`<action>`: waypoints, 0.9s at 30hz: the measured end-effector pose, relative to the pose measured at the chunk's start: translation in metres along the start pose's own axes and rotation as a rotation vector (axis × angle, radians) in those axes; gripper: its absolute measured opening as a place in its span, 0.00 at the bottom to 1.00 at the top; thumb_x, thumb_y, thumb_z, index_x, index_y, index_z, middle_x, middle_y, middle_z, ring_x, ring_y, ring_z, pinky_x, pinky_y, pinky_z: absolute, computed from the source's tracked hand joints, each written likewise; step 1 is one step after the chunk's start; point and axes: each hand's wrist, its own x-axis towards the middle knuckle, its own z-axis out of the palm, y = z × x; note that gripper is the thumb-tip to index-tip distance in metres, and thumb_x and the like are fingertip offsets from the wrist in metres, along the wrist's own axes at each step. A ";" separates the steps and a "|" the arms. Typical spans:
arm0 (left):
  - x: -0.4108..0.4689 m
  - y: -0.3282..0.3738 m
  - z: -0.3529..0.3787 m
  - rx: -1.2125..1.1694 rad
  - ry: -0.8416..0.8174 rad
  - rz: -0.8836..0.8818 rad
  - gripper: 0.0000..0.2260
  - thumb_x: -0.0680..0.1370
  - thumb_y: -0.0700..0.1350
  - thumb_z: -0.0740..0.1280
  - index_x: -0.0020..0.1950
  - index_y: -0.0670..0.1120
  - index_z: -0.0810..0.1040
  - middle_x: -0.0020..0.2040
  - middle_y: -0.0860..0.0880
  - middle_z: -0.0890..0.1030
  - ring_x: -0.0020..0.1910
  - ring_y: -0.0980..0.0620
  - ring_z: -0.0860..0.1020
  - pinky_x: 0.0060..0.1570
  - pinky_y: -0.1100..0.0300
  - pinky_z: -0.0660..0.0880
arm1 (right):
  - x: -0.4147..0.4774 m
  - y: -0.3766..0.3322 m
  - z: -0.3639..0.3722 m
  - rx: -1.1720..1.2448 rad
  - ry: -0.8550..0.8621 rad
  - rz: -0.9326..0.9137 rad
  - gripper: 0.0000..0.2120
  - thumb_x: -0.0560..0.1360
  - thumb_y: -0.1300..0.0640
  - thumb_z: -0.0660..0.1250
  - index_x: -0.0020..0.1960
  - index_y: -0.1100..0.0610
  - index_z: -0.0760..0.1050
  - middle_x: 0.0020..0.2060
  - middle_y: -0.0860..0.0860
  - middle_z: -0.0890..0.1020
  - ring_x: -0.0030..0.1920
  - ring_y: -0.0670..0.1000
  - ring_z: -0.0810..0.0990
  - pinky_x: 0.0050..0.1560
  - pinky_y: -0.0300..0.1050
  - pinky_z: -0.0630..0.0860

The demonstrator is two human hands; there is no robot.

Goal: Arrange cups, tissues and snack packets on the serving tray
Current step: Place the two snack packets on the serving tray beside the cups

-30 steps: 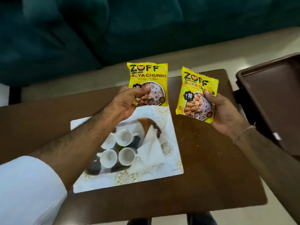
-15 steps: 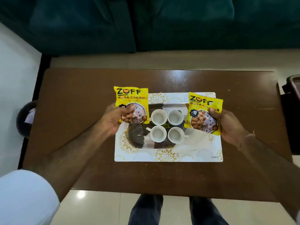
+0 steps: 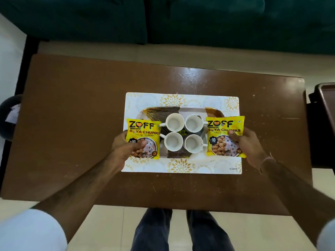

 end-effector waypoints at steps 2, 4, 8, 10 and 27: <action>-0.001 -0.001 0.005 0.041 -0.001 0.042 0.18 0.67 0.34 0.80 0.51 0.47 0.80 0.42 0.52 0.86 0.42 0.51 0.83 0.35 0.62 0.79 | 0.001 0.002 0.003 -0.060 0.001 -0.020 0.12 0.81 0.56 0.66 0.63 0.52 0.78 0.58 0.53 0.84 0.60 0.59 0.80 0.67 0.63 0.73; -0.001 -0.001 0.007 0.070 0.016 0.063 0.20 0.67 0.35 0.80 0.54 0.45 0.79 0.45 0.50 0.85 0.44 0.52 0.83 0.39 0.61 0.77 | 0.002 0.003 0.003 -0.089 0.027 -0.039 0.11 0.80 0.55 0.66 0.62 0.51 0.79 0.55 0.51 0.84 0.58 0.57 0.81 0.66 0.61 0.74; -0.001 -0.003 0.010 0.158 0.043 0.128 0.25 0.66 0.39 0.82 0.59 0.47 0.76 0.49 0.53 0.84 0.47 0.54 0.83 0.45 0.59 0.78 | 0.003 -0.002 -0.007 0.021 0.133 -0.040 0.09 0.79 0.58 0.68 0.59 0.52 0.79 0.49 0.46 0.85 0.55 0.55 0.83 0.62 0.55 0.76; -0.001 -0.004 0.011 0.247 0.075 0.159 0.31 0.66 0.42 0.82 0.64 0.50 0.72 0.52 0.54 0.82 0.50 0.53 0.81 0.47 0.58 0.76 | 0.005 -0.009 -0.015 0.126 0.162 0.000 0.11 0.79 0.59 0.68 0.61 0.56 0.79 0.51 0.51 0.86 0.54 0.57 0.84 0.61 0.58 0.78; -0.061 0.032 0.090 0.601 0.255 0.805 0.23 0.66 0.44 0.74 0.61 0.47 0.75 0.55 0.49 0.76 0.56 0.46 0.73 0.53 0.51 0.67 | 0.024 -0.084 0.023 0.789 -0.337 0.252 0.21 0.83 0.51 0.55 0.74 0.55 0.70 0.70 0.55 0.76 0.70 0.61 0.74 0.71 0.65 0.67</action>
